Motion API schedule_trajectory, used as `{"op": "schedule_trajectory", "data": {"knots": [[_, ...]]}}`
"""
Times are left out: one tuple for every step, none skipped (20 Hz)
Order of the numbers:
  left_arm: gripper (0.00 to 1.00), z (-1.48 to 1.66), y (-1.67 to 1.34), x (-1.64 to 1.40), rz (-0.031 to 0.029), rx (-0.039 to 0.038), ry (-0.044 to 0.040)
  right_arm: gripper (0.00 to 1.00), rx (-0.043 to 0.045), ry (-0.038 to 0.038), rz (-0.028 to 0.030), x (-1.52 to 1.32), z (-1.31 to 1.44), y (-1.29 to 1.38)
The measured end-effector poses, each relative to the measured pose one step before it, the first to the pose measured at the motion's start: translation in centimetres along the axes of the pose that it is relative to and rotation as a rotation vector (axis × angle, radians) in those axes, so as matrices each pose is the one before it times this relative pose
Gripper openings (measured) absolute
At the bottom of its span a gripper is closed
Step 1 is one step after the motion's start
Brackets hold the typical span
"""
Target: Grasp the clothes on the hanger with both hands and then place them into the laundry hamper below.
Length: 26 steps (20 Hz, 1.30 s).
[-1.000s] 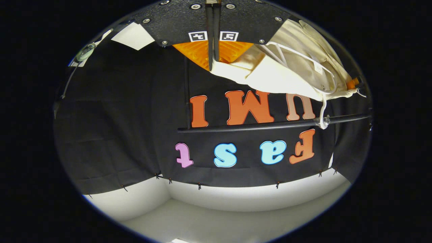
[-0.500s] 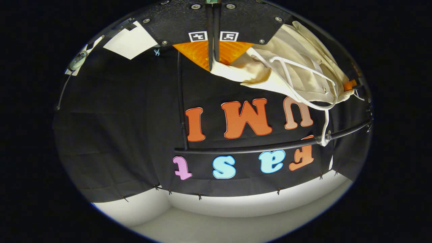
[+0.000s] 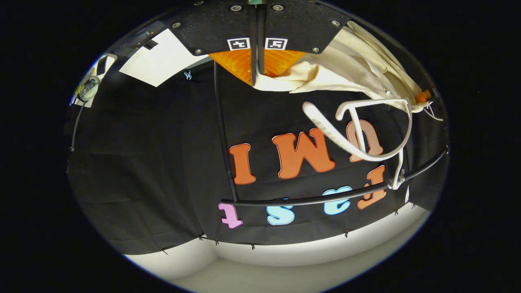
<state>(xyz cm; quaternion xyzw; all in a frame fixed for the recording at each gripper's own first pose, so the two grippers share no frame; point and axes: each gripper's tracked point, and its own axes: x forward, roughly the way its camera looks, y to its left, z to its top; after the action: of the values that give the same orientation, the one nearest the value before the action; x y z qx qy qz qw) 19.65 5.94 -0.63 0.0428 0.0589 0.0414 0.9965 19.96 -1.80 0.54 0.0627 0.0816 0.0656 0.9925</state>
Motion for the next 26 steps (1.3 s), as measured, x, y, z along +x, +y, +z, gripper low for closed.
{"op": "schedule_trajectory", "data": {"knots": [[0.06, -0.467, -0.037, 0.119, -0.00279, -0.0046, 0.00914, 0.0, 0.0003, 0.00695, -0.00348, -0.215, -0.611, 0.0], [0.06, -0.442, -0.051, 0.209, -0.00236, -0.00267, 0.0091, 0.0, -0.00001, 0.00575, -0.00367, -0.235, -0.561, -0.04], [0.06, -0.477, -0.05, 0.228, -0.00225, -0.00248, 0.00712, 0.0, 0.00022, 0.00392, -0.00355, -0.23, -0.53, -0.019], [0.06, -0.231, -0.092, 0.346, -0.00466, -0.00435, 0.00604, 0.0, 0.00107, 0.00295, -0.00778, -0.122, -0.311, -0.073], [0.06, -0.192, -0.2, 0.108, -0.01033, -0.00722, 0.00788, 0.0, 0.00397, 0.00348, 0.00196, -0.279, -0.461, 0.096], [0.06, -0.56, -0.112, 0.079, -0.01106, -0.0055, 0.00857, 0.0, 0.00615, 0.00557, 0.00076, -0.262, -0.511, 0.315], [0.06, -0.518, -0.169, 0.096, -0.00882, -0.00144, 0.0069, 0.0, 0.00424, 0.0055, -0.0005, -0.174, -0.615, 0.16], [0.06, -0.6, -0.445, -0.169, -0.01116, 0.00067, 0.00582, 0.0, 0.00508, 0.00553, 0.00046, -0.192, -0.563, 0.259], [0.06, -0.517, -0.445, -0.278, -0.00668, 0.00373, 0.0051, 0.0, 0.00489, 0.00574, 0.00108, -0.174, -0.577, 0.257], [0.06, -0.965, -0.526, -0.949, -0.00431, 0.00014, 0.00851, 0.0, 0.00463, 0.00945, 0.00075, -0.192, -0.701, 0.307], [0.06, -0.843, -0.303, -0.709, -0.00745, -0.00531, 0.01368, 0.0, 0.00718, 0.00812, 0.00107, -0.173, -0.759, 0.24], [0.06, -1.018, -0.333, -0.386, -0.01052, -0.00988, 0.01508, 0.0, 0.00688, 0.00994, 0.00022, -0.112, -0.676, 0.363], [0.06, -0.537, -0.452, -0.23, -0.00959, -0.00837, 0.01186, 0.0, 0.00434, 0.01186, 0.00167, -0.16, -0.843, 0.413], [0.06, -0.422, -0.363, 0.055, -0.01106, -0.01022, 0.00975, 0.0, 0.00369, 0.01171, -0.00002, -0.091, -0.824, 0.383], [0.06, -0.346, -0.463, -0.079, -0.01073, -0.01157, 0.00849, 0.0, 0.00495, 0.01187, -0.00036, -0.059, -0.948, 0.352], [0.06, -0.541, -0.487, 0.142, -0.01131, -0.00669, 0.00791, 0.0, 0.00702, 0.00975, 0.00245, -0.022, -0.763, 0.418], [0.06, -0.325, -0.637, -0.189, -0.01068, -0.00303, 0.00898, 0.0, 0.0061, 0.0089, 0.0031, -0.092, -0.597, 0.461], [0.06, -0.424, -0.626, -0.201, -0.01312, -0.00219, 0.00678, 0.0, 0.00498, 0.00867, 0.00454, -0.072, -0.573, 0.646], [0.06, -0.313, -0.742, -0.105, -0.01356, 0.00023, 0.00698, 0.0, 0.00308, 0.00623, 0.00373, 0.009, -0.552, 0.455], [0.06, -0.437, -0.684, -0.012, -0.01419, 0.00135, 0.00729, 0.0, -0.00198, 0.00473, 0.00444, -0.017, -0.583, 0.594], [0.06, -0.372, -0.713, -0.183, -0.01351, -0.0005, 0.0067, 0.0, -0.00348, 0.00235, 0.00514, -0.14, -0.513, 0.692], [0.06, -0.331, -0.884, -0.111, -0.01519, -0.00228, 0.00707, 0.0, -0.00405, -0.00023, 0.0069, -0.123, -0.241, 0.699], [0.06, -0.291, -0.867, -0.17, -0.01469, -0.00417, 0.00416, 0.0, -0.00491, 0.00056, 0.00645, -0.118, 0.006, 0.749], [0.07, -0.473, -0.826, -0.14, -0.02104, 0.0007, 0.00488, 0.0, -0.00474, 0.00196, 0.00852, -0.146, -0.186, 0.667], [0.06, -0.47, -0.264, -0.491, -0.0173, 0.01133, 0.00775, 0.0, -0.00713, 0.0053, 0.00952, 0.039, -0.314, 0.665], [0.06, -0.456, -0.725, 0.111, -0.01624, 0.01118, 0.00714, 0.0, -0.00793, 0.00512, 0.00896, 0.111, -0.264, 0.568]]}}
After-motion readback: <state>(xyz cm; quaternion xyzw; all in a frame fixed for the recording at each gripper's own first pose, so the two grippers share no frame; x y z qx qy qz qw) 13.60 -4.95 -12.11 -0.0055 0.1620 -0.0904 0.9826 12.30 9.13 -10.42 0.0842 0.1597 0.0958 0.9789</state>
